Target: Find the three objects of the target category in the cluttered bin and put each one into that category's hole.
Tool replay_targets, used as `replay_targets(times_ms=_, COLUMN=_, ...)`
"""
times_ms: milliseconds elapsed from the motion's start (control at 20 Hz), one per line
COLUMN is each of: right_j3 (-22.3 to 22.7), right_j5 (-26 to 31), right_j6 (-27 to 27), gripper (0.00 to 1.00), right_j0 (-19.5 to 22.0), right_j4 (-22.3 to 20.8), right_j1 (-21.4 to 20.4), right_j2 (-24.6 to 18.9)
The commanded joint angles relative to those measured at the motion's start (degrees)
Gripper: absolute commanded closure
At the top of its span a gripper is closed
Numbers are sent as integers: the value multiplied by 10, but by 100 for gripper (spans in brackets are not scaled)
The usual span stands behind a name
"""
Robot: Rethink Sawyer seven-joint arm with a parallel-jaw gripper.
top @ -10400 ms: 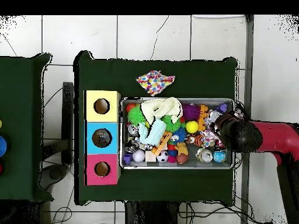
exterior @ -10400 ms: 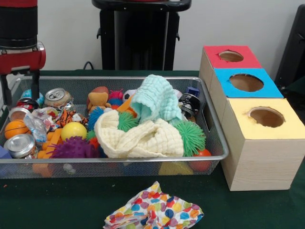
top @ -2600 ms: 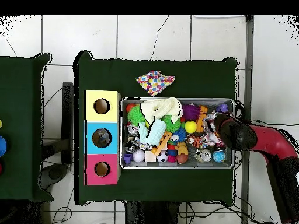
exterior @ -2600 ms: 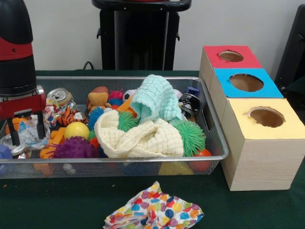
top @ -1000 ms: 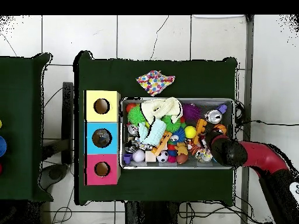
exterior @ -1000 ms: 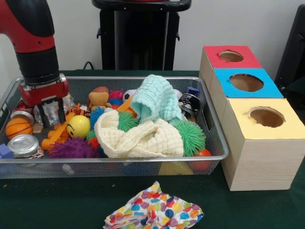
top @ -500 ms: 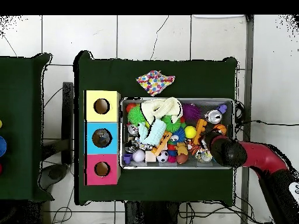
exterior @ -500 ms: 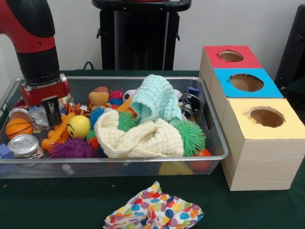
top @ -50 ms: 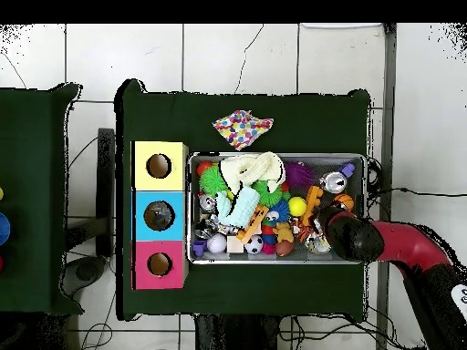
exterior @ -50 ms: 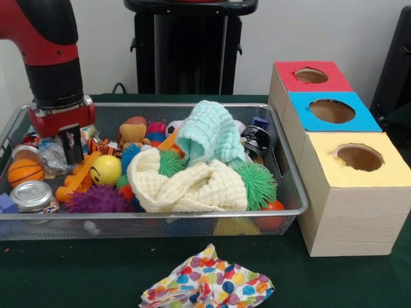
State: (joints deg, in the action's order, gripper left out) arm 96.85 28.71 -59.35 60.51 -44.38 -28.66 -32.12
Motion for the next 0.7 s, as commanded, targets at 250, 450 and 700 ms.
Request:
replay_targets(times_ms=250, right_j3=84, right_j5=45, right_j6=-78, gripper=100, right_j0=-40, right_j4=33, right_j1=-130, right_j2=68)
replay_targets(times_ms=450, right_j3=84, right_j5=49, right_j6=-71, gripper=100, right_j0=-45, right_j4=43, right_j1=-137, right_j2=78)
replay_targets(times_ms=700, right_j3=83, right_j5=45, right_j6=-57, gripper=0, right_j0=-44, right_j4=50, right_j1=-133, right_j2=83)
